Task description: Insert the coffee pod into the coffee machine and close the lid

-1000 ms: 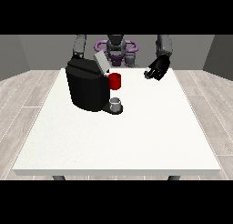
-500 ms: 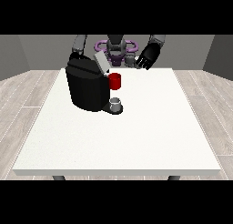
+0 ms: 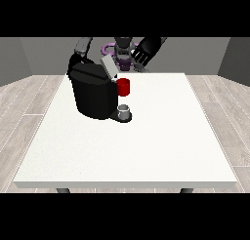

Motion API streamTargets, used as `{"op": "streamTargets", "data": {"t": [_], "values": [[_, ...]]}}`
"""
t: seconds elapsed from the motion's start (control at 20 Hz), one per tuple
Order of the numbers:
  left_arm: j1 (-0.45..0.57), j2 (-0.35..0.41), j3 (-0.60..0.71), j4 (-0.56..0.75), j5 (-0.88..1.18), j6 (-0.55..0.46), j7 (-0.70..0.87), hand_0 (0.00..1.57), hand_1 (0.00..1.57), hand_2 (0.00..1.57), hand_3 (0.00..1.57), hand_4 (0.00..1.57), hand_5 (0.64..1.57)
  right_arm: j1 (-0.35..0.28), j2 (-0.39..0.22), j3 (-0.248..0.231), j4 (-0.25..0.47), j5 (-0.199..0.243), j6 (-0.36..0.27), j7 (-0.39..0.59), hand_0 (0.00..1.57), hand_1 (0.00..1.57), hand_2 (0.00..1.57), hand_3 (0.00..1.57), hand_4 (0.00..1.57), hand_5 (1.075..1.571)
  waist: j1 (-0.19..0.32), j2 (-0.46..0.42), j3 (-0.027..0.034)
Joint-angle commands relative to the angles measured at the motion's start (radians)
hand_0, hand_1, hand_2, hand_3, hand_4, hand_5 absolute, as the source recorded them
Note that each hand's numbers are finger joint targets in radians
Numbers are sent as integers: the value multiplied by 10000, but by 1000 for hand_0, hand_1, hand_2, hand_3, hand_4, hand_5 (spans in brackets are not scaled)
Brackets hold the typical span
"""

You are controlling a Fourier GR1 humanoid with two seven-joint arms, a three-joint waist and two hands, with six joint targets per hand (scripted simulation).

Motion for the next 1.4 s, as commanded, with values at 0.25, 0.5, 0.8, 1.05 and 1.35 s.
{"op": "streamTargets", "data": {"t": [0.25, 0.5, 0.8, 1.05, 1.35], "values": [[-1261, 892, 406, 353, -149, -93, 285, 1225, 1225, 1279, 1251, 482, 1571, -618, -518, -380, -555, -285, 359, 126, 0, 0, 0, 0, 263, 1571, -676, 962, -1], [-1568, 557, 530, 632, -50, 75, 396, 1265, 1265, 1303, 1256, 465, 1571, -1159, -563, -401, -794, -267, 322, 766, 0, 0, 0, 0, 0, 1571, -924, 1221, -3], [-2029, 1097, 487, 812, -283, 100, -128, 1188, 1188, 1266, 1227, 471, 1571, -1590, -437, -393, -744, -124, 29, 422, 0, 0, 0, 0, 0, 1571, -926, 2221, -3], [-1943, 520, 271, 643, -313, 95, 15, 1248, 1248, 1286, 1244, 445, 1571, -1755, -832, -1125, -84, -443, -3, 216, 0, 0, 0, 0, 186, 1571, -499, 2109, 2], [-1729, 321, 317, 1010, -358, 306, 15, 1200, 1200, 1245, 1209, 439, 1571, -1308, -626, -563, -426, -256, 226, 475, 0, 0, 0, 0, 36, 1571, -848, 1783, -2]]}}
